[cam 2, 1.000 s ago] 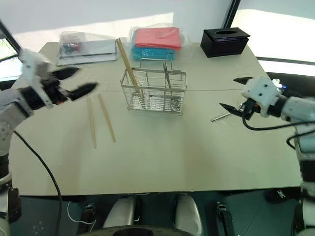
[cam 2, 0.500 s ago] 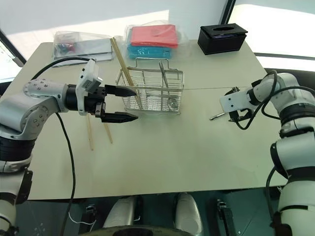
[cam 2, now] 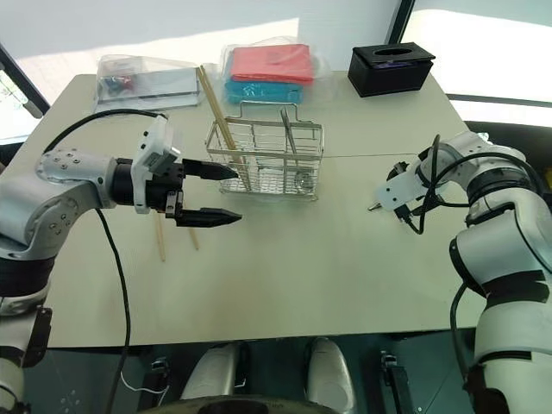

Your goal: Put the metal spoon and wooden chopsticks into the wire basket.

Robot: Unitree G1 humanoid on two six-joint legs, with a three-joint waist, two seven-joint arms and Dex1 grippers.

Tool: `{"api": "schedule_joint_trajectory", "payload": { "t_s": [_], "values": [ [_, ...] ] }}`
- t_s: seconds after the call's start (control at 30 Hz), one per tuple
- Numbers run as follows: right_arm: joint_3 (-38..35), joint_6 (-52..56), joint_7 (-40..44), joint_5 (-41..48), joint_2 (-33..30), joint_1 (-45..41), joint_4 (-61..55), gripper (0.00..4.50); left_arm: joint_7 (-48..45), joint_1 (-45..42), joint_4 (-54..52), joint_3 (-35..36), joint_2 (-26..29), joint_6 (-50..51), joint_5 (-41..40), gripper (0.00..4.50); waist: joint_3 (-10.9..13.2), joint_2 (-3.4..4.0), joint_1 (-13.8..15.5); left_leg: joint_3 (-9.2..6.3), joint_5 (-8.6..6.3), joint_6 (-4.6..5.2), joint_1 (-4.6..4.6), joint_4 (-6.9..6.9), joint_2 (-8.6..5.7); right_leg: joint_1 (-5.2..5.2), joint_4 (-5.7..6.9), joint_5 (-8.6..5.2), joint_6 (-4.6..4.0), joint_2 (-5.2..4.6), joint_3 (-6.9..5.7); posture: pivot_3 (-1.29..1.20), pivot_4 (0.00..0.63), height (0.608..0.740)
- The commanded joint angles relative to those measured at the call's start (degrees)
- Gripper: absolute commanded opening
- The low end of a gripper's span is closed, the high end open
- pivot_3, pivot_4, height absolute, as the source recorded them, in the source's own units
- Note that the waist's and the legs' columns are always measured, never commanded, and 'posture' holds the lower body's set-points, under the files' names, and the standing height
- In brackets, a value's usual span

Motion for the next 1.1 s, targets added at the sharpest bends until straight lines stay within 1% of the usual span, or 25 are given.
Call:
{"api": "schedule_joint_trajectory", "payload": {
  "t_s": [0.03,0.07,0.17,0.2,0.23,0.27,0.33,0.4,0.43,0.7,0.83,0.9,0.93,0.97,1.03,1.1],
  "values": [
    [-0.2,-0.4,-0.4,-0.1,0.5,-1.9,0.3,4.5,1.2,-0.3,-2.1,2.6,0.7,1.1,-1.4,4.47,0.0,-0.01,-0.1,0.0,0.0,0.0,0.03,0.0,0.0,0.03,0.0,0.0,0.0,0.01,0.0,0.0,0.15,0.703],
    [-0.4,-0.6,-0.1,0.1,0.6,-1.8,0.3,4.5,1.5,-0.4,-2.2,2.7,0.7,1.3,-1.5,4.47,0.0,-0.01,-0.1,0.0,0.0,0.0,0.04,0.0,0.0,0.03,0.01,0.0,0.0,0.01,0.0,0.0,0.15,0.703],
    [-1.4,-0.3,1.1,1.1,1.2,-1.7,0.4,3.75,2.1,-1.0,-2.2,2.9,0.6,1.7,-1.7,4.5,0.0,-0.01,-0.1,-0.02,0.0,0.0,0.08,0.01,0.0,0.08,0.02,0.0,0.0,0.02,0.0,0.0,0.15,0.703],
    [-1.5,-0.3,1.2,1.2,1.2,-1.7,0.4,3.3,2.4,-1.1,-2.2,2.9,0.6,1.7,-1.8,4.5,0.0,-0.01,-0.1,-0.01,0.0,0.0,0.09,0.01,0.0,0.08,0.02,0.0,0.0,0.01,0.01,0.0,0.15,0.703],
    [-1.5,-0.6,1.6,1.2,1.2,-1.6,0.4,2.69,2.7,-1.6,-2.0,3.0,0.4,1.9,-1.9,4.5,0.0,-0.01,-0.1,-0.01,0.0,0.0,0.09,0.02,0.0,0.08,0.02,0.0,0.0,0.02,0.01,0.0,0.15,0.703],
    [-1.6,-0.9,2.1,1.4,1.1,-1.6,0.4,2.26,3.0,-1.9,-1.9,3.1,0.3,2.0,-2.0,4.5,0.0,-0.01,-0.1,-0.01,0.0,-0.01,0.08,0.02,0.0,0.08,0.03,0.0,0.0,0.02,0.01,0.0,0.15,0.703],
    [-2.2,-0.9,3.0,2.2,1.1,-1.4,0.4,1.14,3.6,-2.6,-1.6,3.2,0.0,2.1,-2.1,4.5,0.0,0.0,-0.1,-0.01,0.01,-0.01,0.08,0.02,0.0,0.07,0.04,0.0,0.0,0.02,0.01,0.0,0.15,0.703],
    [-3.4,-0.5,3.8,3.4,1.3,-1.3,0.3,0.12,4.0,-3.1,-1.3,3.2,-0.2,2.1,-2.1,4.5,0.0,-0.01,0.1,-0.02,0.01,-0.02,0.08,0.02,0.0,0.09,0.03,0.0,0.0,0.01,0.01,0.0,0.15,0.703],
    [-3.9,-0.2,4.3,4.1,1.5,-1.3,0.3,0.05,4.1,-3.3,-1.1,3.2,-0.4,2.1,-2.2,4.5,0.0,0.0,0.1,-0.02,0.01,-0.02,0.08,0.03,0.0,0.11,0.02,0.0,0.0,0.01,0.01,0.0,0.15,0.703],
    [-3.9,-0.5,5.6,4.0,1.3,-1.6,-0.3,0.05,5.0,-4.6,-0.4,3.0,-1.5,1.9,-1.9,4.5,0.0,0.0,0.0,-0.02,0.02,-0.03,0.08,0.05,-0.01,0.12,0.03,0.01,0.01,0.01,0.01,0.0,0.15,0.703],
    [-4.9,-0.8,8.0,5.3,1.3,-1.6,-0.3,0.05,4.8,-4.9,0.4,3.1,-1.4,1.4,-1.7,4.5,0.0,0.0,0.0,-0.02,0.02,-0.04,0.08,0.06,-0.01,0.12,0.03,0.01,0.01,0.01,0.01,0.0,0.15,0.703],
    [-4.9,-1.7,8.4,5.4,0.9,-1.5,-0.5,0.56,4.6,-5.1,0.9,3.0,-1.4,1.1,-1.5,4.5,0.0,0.0,0.0,-0.02,0.02,-0.04,0.08,0.06,-0.01,0.12,0.03,0.01,0.01,0.01,0.01,0.0,0.15,0.703],
    [-4.8,-1.9,7.6,5.3,0.8,-1.5,-0.6,0.9,4.6,-5.2,1.2,3.0,-1.4,0.9,-1.3,4.5,0.0,0.0,0.0,-0.02,0.02,-0.04,0.08,0.06,-0.01,0.12,0.04,0.01,0.01,0.01,0.01,0.0,0.15,0.703],
    [-4.6,-1.8,6.2,4.9,0.8,-1.5,-0.8,1.3,4.5,-5.2,1.4,3.0,-1.5,0.7,-1.2,4.5,0.0,0.0,0.0,-0.02,0.02,-0.04,0.08,0.06,-0.01,0.12,0.04,0.01,0.01,0.01,0.0,0.0,0.15,0.703],
    [-4.4,-1.1,4.7,4.6,1.0,-1.6,-0.8,2.37,4.5,-5.3,1.6,3.0,-1.6,0.5,-1.2,4.5,0.0,0.0,0.0,-0.02,0.02,-0.04,0.08,0.07,-0.01,0.12,0.04,0.01,0.01,0.01,0.01,0.0,0.15,0.703],
    [-4.2,-1.0,4.5,4.4,1.0,-1.7,-0.7,2.37,4.5,-5.2,1.6,2.9,-1.6,0.4,-1.0,4.5,0.0,0.0,0.0,-0.02,0.03,-0.05,0.08,0.07,-0.01,0.12,0.04,0.01,0.01,0.01,0.01,0.0,0.15,0.703]
  ]
}}
